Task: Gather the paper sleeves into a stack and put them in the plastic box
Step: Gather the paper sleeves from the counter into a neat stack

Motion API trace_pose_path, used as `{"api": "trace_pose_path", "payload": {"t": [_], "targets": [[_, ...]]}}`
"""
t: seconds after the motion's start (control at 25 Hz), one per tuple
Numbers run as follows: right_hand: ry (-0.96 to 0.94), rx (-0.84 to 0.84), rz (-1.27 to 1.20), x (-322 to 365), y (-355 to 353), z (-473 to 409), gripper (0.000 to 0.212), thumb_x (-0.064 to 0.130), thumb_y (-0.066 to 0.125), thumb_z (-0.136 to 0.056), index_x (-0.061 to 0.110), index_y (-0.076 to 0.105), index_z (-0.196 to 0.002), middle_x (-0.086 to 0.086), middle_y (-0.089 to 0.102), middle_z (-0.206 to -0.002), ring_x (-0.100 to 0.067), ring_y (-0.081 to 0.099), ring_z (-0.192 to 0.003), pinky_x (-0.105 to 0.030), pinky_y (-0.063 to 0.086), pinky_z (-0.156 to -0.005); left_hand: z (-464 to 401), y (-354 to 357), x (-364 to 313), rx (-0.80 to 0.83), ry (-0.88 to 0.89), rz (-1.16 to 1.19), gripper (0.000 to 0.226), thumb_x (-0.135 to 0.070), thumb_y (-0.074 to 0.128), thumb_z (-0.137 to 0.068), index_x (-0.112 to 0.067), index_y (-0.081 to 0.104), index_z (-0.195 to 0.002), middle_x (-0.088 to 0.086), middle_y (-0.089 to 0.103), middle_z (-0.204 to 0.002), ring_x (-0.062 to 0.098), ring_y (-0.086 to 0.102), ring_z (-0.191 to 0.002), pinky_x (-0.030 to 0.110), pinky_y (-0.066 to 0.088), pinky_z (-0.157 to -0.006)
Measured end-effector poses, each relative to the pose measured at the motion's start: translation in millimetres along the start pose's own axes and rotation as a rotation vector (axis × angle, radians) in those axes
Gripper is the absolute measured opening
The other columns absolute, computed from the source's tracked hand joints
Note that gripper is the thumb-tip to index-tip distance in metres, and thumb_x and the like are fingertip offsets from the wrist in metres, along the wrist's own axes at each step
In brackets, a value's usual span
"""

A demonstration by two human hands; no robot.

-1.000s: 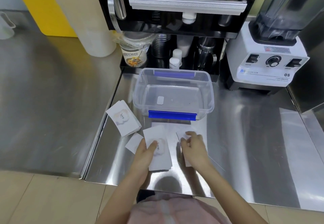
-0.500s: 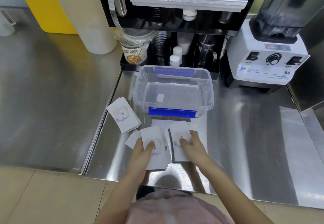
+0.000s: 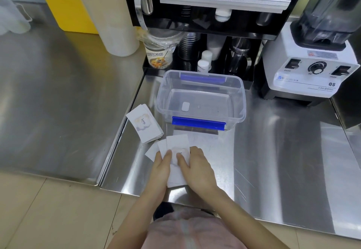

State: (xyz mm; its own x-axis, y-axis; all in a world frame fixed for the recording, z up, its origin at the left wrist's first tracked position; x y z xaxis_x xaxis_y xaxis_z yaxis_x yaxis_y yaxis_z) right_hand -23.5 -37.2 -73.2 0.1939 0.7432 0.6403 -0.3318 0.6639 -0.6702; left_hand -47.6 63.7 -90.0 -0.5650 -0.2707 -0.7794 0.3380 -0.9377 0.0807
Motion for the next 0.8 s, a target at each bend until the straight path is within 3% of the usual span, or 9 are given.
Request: {"api": "trace_pose_path", "payload": {"t": [0.16, 0.28, 0.4, 0.52, 0.8], "targets": [[-0.122, 0.064, 0.083, 6, 6, 1, 0.037, 0.035, 0.031, -0.097, 0.01, 0.046, -0.119, -0.01, 0.051, -0.117, -0.026, 0.053, -0.106, -0.036, 0.047, -0.086, 1, -8, -1, -0.023, 0.023, -0.037, 0.014, -0.02, 0.039, -0.095, -0.024, 0.051, -0.103, -0.002, 0.063, -0.097, 0.015, 0.061, -0.086, 0.033, 0.05, -0.077], [-0.105, 0.108, 0.008, 1, 3, -4, 0.036, 0.027, 0.023, -0.099, 0.008, 0.052, -0.11, -0.013, 0.052, -0.11, -0.028, 0.056, -0.1, -0.037, 0.046, -0.089, 1, -17, -4, -0.055, 0.049, -0.072, 0.021, -0.02, 0.039, -0.095, -0.02, 0.05, -0.113, -0.001, 0.062, -0.096, 0.016, 0.06, -0.085, 0.033, 0.05, -0.073], [-0.034, 0.061, 0.145, -12, -6, -18, 0.035, 0.032, 0.034, -0.096, 0.007, 0.049, -0.117, -0.013, 0.049, -0.119, -0.031, 0.053, -0.107, -0.035, 0.042, -0.086, 3, -28, -6, -0.103, 0.029, -0.024, 0.021, -0.018, 0.038, -0.095, -0.019, 0.05, -0.112, -0.002, 0.061, -0.091, 0.014, 0.059, -0.078, 0.031, 0.049, -0.068], [-0.035, 0.1, 0.445, -17, 3, -24, 0.054, 0.047, 0.047, -0.088, 0.004, 0.041, -0.12, -0.014, 0.044, -0.124, -0.03, 0.045, -0.114, -0.038, 0.04, -0.091, 7, -35, -7, -0.119, 0.002, 0.026, 0.024, -0.017, 0.037, -0.094, -0.015, 0.05, -0.114, -0.002, 0.06, -0.086, 0.015, 0.058, -0.075, 0.029, 0.048, -0.063], [0.023, 0.08, 0.405, -19, 13, -32, 0.06, 0.047, 0.055, -0.084, 0.001, 0.039, -0.12, -0.014, 0.041, -0.128, -0.03, 0.04, -0.119, -0.039, 0.038, -0.095, 6, -46, -5, -0.168, -0.039, 0.052, 0.019, -0.016, 0.036, -0.094, -0.015, 0.047, -0.11, -0.002, 0.057, -0.085, 0.014, 0.055, -0.073, 0.028, 0.042, -0.056]]}}
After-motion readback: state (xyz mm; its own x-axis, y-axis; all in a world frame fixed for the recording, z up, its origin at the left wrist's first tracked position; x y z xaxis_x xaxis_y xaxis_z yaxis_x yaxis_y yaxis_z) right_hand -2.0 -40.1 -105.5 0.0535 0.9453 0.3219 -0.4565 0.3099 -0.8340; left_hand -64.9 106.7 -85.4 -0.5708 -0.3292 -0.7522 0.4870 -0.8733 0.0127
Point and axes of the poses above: each hand's wrist, its own z-axis away from the middle knuckle, its own y-axis out of the palm, x = y × z, the point moved 5 cm from there along -z, towards the middle knuckle
